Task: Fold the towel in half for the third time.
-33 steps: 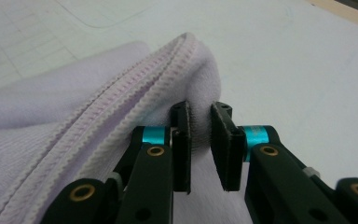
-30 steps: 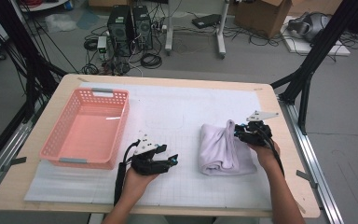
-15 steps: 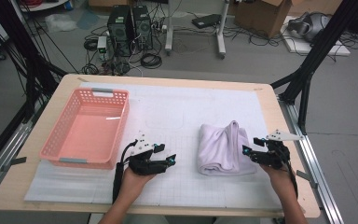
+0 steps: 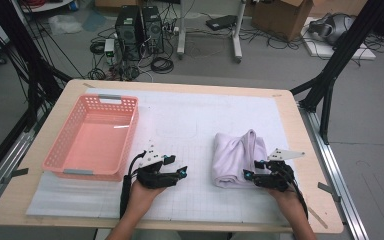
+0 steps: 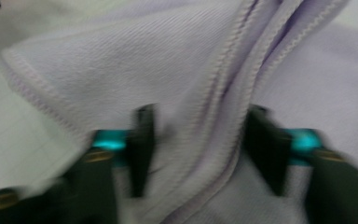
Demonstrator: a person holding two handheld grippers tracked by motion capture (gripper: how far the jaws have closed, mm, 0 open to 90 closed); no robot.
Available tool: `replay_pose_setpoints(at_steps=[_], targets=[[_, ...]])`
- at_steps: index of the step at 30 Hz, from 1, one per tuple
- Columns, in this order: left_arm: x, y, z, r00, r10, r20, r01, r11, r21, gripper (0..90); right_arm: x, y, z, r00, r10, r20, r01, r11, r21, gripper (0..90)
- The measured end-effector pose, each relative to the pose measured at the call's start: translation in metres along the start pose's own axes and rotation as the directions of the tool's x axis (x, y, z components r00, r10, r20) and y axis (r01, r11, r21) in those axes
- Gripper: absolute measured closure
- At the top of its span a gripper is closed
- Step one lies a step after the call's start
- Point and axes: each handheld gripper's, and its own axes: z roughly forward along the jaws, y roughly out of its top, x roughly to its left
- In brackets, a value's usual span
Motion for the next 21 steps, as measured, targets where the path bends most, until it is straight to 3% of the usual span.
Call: replay_pose_setpoints(at_steps=[1,2,6,9,13,15,18,21], targets=[[0.000,0.000,0.000,1.0000,-0.003,0.000,0.003,1.0000,-0.001,38.2,0.000,0.000,-0.001,1.0000,-0.002,-0.005,0.002,1.000,-0.003,76.0],[0.000,0.000,-0.001,1.0000,-0.003,-0.001,0.003,1.0000,-0.001,38.2,0.001,0.002,-0.005,0.9999,-0.014,0.009,0.014,1.000,-0.009,79.2],[0.001,0.000,-0.001,1.0000,-0.006,-0.003,0.006,1.0000,-0.004,38.3,-0.002,0.005,-0.026,0.9962,-0.005,0.087,0.011,0.998,-0.058,80.5],[0.001,0.000,-0.001,1.0000,-0.006,-0.003,0.006,1.0000,-0.006,38.3,-0.007,0.004,-0.040,0.9883,0.024,0.151,-0.018,0.999,-0.042,80.3],[0.001,0.000,-0.002,1.0000,-0.005,-0.004,0.005,1.0000,-0.007,38.2,-0.014,-0.004,-0.046,0.9742,0.054,0.219,-0.061,0.998,0.021,76.4],[0.001,0.000,-0.002,0.9999,-0.009,-0.005,0.009,0.9999,-0.010,38.3,-0.016,-0.005,-0.047,0.9728,0.070,0.221,-0.082,0.996,0.045,67.3],[0.002,0.000,-0.003,0.9999,-0.007,-0.008,0.007,0.9999,-0.012,38.3,-0.013,-0.001,-0.054,0.9643,0.072,0.255,-0.076,0.997,0.007,57.7],[0.002,0.000,-0.003,1.0000,-0.006,-0.008,0.006,0.9999,-0.011,38.3,-0.012,0.008,-0.060,0.9643,0.079,0.253,-0.066,0.996,-0.060,56.1]])
